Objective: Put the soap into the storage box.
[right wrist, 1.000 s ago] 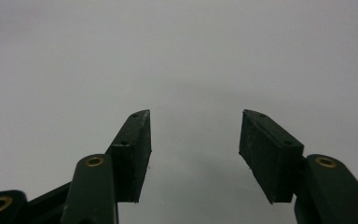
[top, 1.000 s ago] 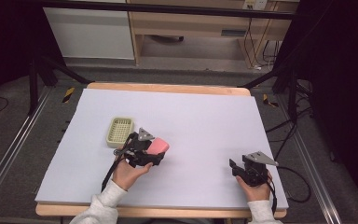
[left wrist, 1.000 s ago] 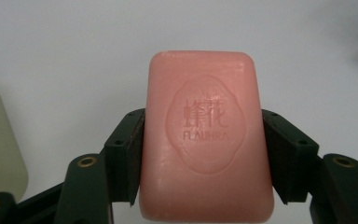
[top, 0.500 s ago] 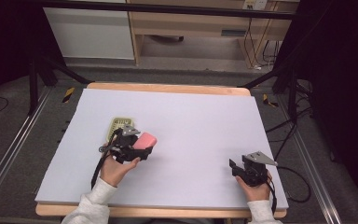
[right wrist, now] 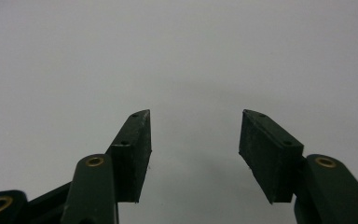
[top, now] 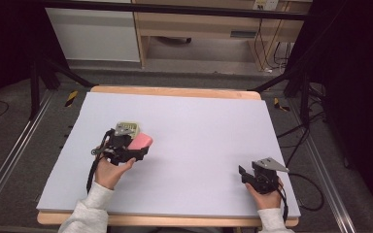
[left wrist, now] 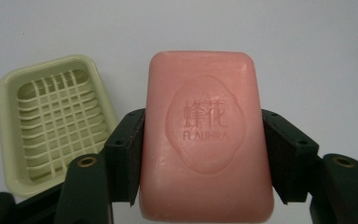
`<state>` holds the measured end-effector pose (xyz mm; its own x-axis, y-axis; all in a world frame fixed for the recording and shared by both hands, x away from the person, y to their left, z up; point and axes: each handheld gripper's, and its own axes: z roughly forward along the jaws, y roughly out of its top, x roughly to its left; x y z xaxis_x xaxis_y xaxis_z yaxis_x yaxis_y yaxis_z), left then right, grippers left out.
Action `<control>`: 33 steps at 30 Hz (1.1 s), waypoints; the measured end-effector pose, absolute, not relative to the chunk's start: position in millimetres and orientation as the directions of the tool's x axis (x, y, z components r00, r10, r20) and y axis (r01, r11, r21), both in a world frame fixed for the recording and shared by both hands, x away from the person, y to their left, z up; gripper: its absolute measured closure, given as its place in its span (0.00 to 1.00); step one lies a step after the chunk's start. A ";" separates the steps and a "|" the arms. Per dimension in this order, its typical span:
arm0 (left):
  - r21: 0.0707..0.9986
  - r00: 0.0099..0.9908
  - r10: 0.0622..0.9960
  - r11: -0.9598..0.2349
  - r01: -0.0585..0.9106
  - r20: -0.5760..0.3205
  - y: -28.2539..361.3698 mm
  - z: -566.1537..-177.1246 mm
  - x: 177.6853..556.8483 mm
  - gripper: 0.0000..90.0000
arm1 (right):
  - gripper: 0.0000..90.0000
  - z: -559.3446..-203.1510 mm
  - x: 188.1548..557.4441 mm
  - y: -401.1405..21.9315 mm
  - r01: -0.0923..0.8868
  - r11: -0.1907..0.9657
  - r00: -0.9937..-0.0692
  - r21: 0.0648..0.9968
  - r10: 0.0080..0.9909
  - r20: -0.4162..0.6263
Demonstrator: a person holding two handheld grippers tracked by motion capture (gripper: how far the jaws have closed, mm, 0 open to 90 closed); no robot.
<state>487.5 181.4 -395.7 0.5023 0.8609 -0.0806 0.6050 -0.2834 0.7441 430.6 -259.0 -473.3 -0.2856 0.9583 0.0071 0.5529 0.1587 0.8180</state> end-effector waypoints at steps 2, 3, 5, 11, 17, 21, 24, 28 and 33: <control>0.745 0.501 0.862 -0.281 0.605 -0.082 183.2 -395.1 488.2 0.42 | 0.49 -473.4 430.6 -258.9 0.554 0.158 -0.285 0.818 0.959 0.007; 0.748 0.493 0.866 -0.272 0.605 -0.083 186.1 -393.9 489.3 0.42 | 0.49 -473.3 430.6 -258.7 0.557 0.154 -0.285 0.816 0.958 0.014; 0.750 0.488 0.869 -0.266 0.606 -0.085 189.1 -392.5 490.4 0.42 | 0.49 -473.6 430.9 -258.8 0.556 0.155 -0.284 0.816 0.959 0.012; 0.756 0.471 0.878 -0.246 0.607 -0.092 197.5 -388.8 493.3 0.42 | 0.49 -474.2 431.5 -259.1 0.552 0.162 -0.284 0.818 0.959 0.003; 0.755 0.449 0.889 -0.230 0.614 -0.094 206.1 -387.5 498.2 0.42 | 0.48 -474.3 432.1 -258.5 0.557 0.160 -0.283 0.815 0.959 0.005; 0.753 0.437 0.895 -0.227 0.617 -0.088 208.6 -387.4 503.4 0.42 | 0.48 -474.3 432.4 -258.4 0.559 0.158 -0.283 0.814 0.959 0.008; 0.752 0.436 0.896 -0.230 0.618 -0.084 208.5 -387.6 505.9 0.42 | 0.48 -474.3 432.7 -258.5 0.558 0.158 -0.282 0.815 0.959 0.008; 0.752 0.430 0.900 -0.234 0.616 -0.072 207.0 -388.1 511.3 0.42 | 0.48 -474.3 433.0 -258.4 0.558 0.157 -0.282 0.815 0.959 0.008; 0.751 0.418 0.905 -0.227 0.620 -0.072 208.4 -388.1 520.8 0.42 | 0.48 -474.7 433.8 -258.3 0.558 0.159 -0.281 0.814 0.960 0.005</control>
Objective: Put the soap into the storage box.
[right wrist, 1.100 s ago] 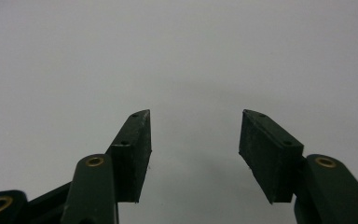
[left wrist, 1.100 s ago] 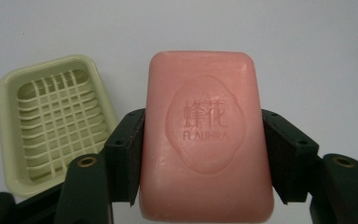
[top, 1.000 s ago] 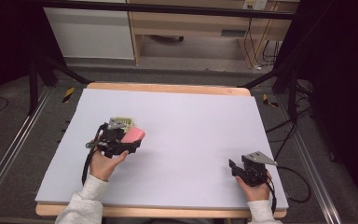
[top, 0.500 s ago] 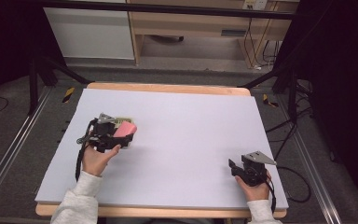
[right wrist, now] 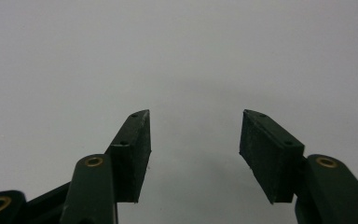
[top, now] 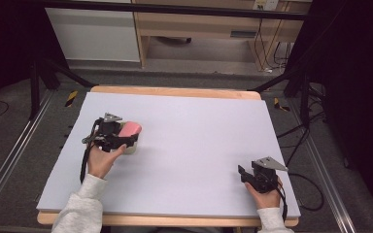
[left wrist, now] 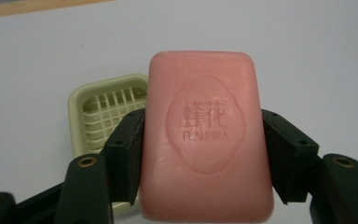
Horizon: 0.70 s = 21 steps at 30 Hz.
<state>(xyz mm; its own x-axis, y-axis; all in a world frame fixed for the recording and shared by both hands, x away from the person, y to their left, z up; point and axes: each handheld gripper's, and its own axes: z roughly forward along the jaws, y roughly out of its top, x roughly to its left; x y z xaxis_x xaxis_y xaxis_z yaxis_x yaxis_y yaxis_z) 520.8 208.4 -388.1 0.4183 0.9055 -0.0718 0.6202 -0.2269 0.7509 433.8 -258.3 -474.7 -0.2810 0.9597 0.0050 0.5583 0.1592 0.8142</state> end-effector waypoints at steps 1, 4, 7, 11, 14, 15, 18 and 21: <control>0.751 0.418 0.905 -0.227 0.620 -0.072 208.4 -388.1 520.8 0.42 | 0.48 -474.7 433.8 -258.3 0.558 0.159 -0.281 0.814 0.960 0.005; 0.752 0.407 0.911 -0.221 0.621 -0.069 209.5 -387.1 527.9 0.42 | 0.48 -474.3 433.8 -257.5 0.558 0.157 -0.283 0.815 0.959 0.009; 0.750 0.402 0.914 -0.226 0.621 -0.057 210.0 -385.4 533.0 0.42 | 0.48 -474.2 434.1 -257.4 0.557 0.158 -0.285 0.816 0.959 0.009; 0.755 0.391 0.918 -0.211 0.621 -0.065 210.7 -385.0 537.7 0.42 | 0.48 -474.2 434.5 -256.8 0.558 0.155 -0.285 0.815 0.959 0.013; 0.752 0.392 0.918 -0.216 0.623 -0.061 211.3 -386.2 541.8 0.42 | 0.47 -474.6 435.2 -256.2 0.556 0.163 -0.288 0.815 0.958 0.004; 0.751 0.391 0.918 -0.215 0.624 -0.062 211.8 -386.9 542.7 0.42 | 0.47 -474.6 435.2 -256.2 0.556 0.163 -0.288 0.815 0.958 0.004; 0.748 0.382 0.922 -0.211 0.629 -0.061 213.0 -389.4 546.2 0.42 | 0.48 -474.9 435.1 -256.0 0.557 0.165 -0.289 0.814 0.957 0.003; 0.744 0.365 0.929 -0.199 0.638 -0.064 214.2 -394.0 552.5 0.42 | 0.48 -475.0 435.4 -255.9 0.556 0.167 -0.291 0.814 0.957 0.002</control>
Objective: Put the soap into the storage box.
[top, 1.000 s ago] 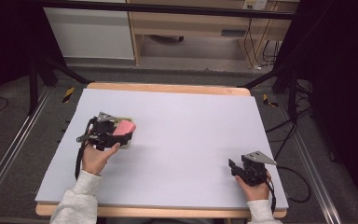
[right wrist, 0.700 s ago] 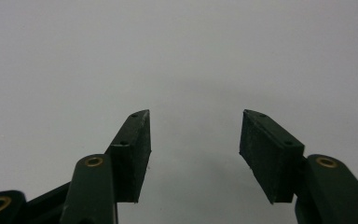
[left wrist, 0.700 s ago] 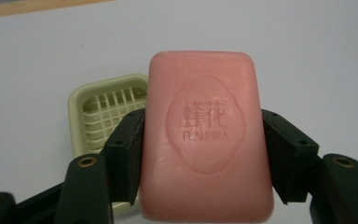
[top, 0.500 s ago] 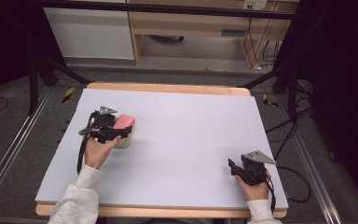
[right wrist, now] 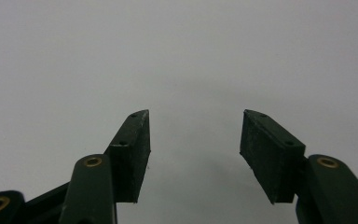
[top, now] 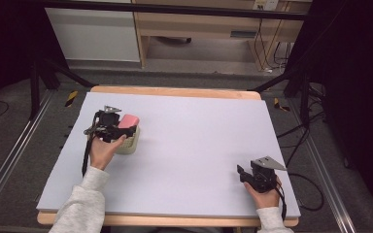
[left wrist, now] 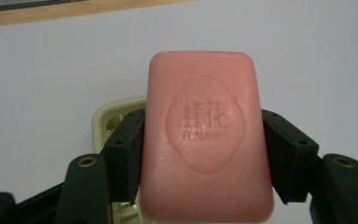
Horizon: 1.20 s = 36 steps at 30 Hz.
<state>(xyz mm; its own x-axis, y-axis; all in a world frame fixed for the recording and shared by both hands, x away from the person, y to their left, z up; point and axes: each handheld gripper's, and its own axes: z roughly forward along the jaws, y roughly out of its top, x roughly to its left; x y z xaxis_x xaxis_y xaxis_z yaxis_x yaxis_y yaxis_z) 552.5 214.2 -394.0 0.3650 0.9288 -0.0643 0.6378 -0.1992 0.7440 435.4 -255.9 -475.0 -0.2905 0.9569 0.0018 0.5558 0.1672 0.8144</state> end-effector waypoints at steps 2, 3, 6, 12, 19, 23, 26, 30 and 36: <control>0.742 0.362 0.930 -0.199 0.640 -0.063 214.2 -395.3 554.1 0.42 | 0.48 -474.9 435.3 -255.6 0.559 0.165 -0.290 0.813 0.957 0.006; 0.743 0.358 0.932 -0.198 0.640 -0.060 214.3 -398.0 557.2 0.42 | 0.48 -475.6 435.9 -255.6 0.556 0.173 -0.290 0.813 0.957 -0.006; 0.741 0.352 0.934 -0.196 0.643 -0.059 214.3 -400.6 559.5 0.42 | 0.48 -475.2 435.5 -255.2 0.556 0.168 -0.290 0.814 0.957 0.001; 0.728 0.335 0.941 -0.199 0.656 -0.045 215.8 -411.6 564.9 0.42 | 0.48 -475.2 435.6 -255.1 0.555 0.169 -0.291 0.814 0.957 -0.001; 0.713 0.320 0.946 -0.194 0.674 -0.045 220.2 -424.2 568.6 0.42 | 0.48 -475.8 435.9 -254.8 0.555 0.171 -0.291 0.814 0.957 -0.003; 0.703 0.309 0.950 -0.188 0.686 -0.047 222.6 -431.5 569.6 0.42 | 0.48 -475.7 435.8 -254.5 0.556 0.172 -0.291 0.813 0.957 -0.004; 0.702 0.306 0.951 -0.187 0.688 -0.046 223.6 -434.2 569.3 0.42 | 0.48 -475.8 435.8 -254.5 0.556 0.173 -0.291 0.813 0.957 -0.004; 0.697 0.302 0.952 -0.188 0.692 -0.043 225.6 -437.4 568.9 0.42 | 0.48 -475.7 435.8 -254.4 0.555 0.174 -0.291 0.813 0.957 -0.005; 0.690 0.300 0.953 -0.193 0.698 -0.037 226.9 -443.5 567.9 0.42 | 0.48 -475.6 435.8 -254.1 0.558 0.171 -0.290 0.812 0.957 -0.002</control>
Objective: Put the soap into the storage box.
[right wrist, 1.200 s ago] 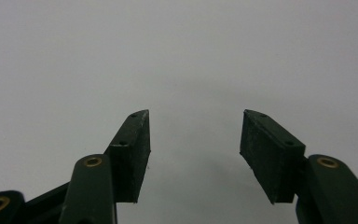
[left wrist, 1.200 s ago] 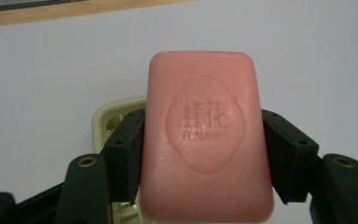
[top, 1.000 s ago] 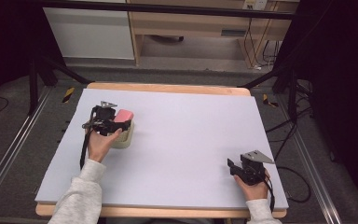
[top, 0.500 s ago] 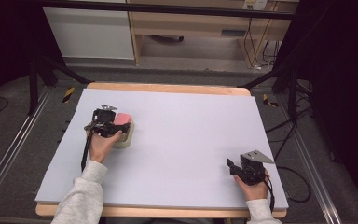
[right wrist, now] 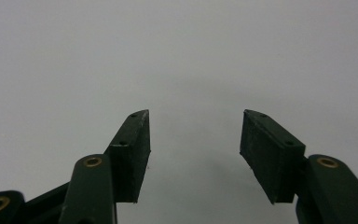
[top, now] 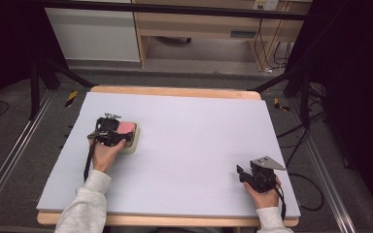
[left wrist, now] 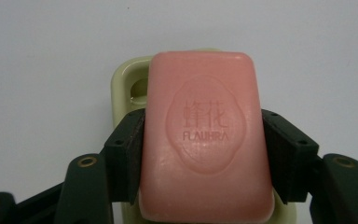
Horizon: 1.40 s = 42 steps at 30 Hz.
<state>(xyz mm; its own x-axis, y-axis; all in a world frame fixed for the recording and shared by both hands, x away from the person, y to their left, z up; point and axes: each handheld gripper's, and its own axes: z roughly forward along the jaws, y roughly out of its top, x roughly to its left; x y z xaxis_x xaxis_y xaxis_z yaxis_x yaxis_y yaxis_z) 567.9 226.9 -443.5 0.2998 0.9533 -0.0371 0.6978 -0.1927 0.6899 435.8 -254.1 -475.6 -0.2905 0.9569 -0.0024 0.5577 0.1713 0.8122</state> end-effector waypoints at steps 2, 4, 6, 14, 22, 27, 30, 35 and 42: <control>0.687 0.299 0.954 -0.194 0.701 -0.035 227.1 -444.7 568.2 0.42 | 0.48 -475.9 435.9 -254.3 0.555 0.177 -0.292 0.813 0.956 -0.009; 0.688 0.301 0.953 -0.194 0.699 -0.038 227.0 -445.3 568.1 0.42 | 0.48 -475.7 435.8 -254.3 0.555 0.175 -0.290 0.813 0.957 -0.008; 0.687 0.301 0.953 -0.194 0.701 -0.038 226.7 -445.9 568.1 0.42 | 0.48 -475.8 435.9 -254.1 0.558 0.172 -0.289 0.812 0.957 -0.004; 0.679 0.301 0.953 -0.197 0.707 -0.036 225.9 -448.8 568.8 0.42 | 0.47 -475.9 435.8 -254.3 0.558 0.174 -0.290 0.811 0.957 -0.006; 0.675 0.297 0.954 -0.195 0.712 -0.037 225.0 -451.6 568.9 0.42 | 0.47 -476.1 436.0 -254.1 0.557 0.179 -0.293 0.811 0.956 -0.010; 0.677 0.297 0.954 -0.189 0.711 -0.045 225.8 -452.2 568.6 0.41 | 0.46 -476.1 435.9 -253.9 0.555 0.179 -0.292 0.812 0.956 -0.011; 0.678 0.297 0.954 -0.189 0.710 -0.045 225.8 -452.2 568.5 0.41 | 0.45 -476.3 436.0 -253.9 0.555 0.180 -0.291 0.812 0.957 -0.013; 0.680 0.303 0.952 -0.194 0.707 -0.043 226.2 -450.9 568.0 0.39 | 0.44 -476.3 435.9 -253.9 0.554 0.180 -0.291 0.813 0.957 -0.014; 0.727 0.310 0.949 -0.181 0.662 -0.047 231.9 -433.2 559.5 0.35 | 0.44 -476.0 435.7 -253.6 0.554 0.179 -0.290 0.813 0.957 -0.013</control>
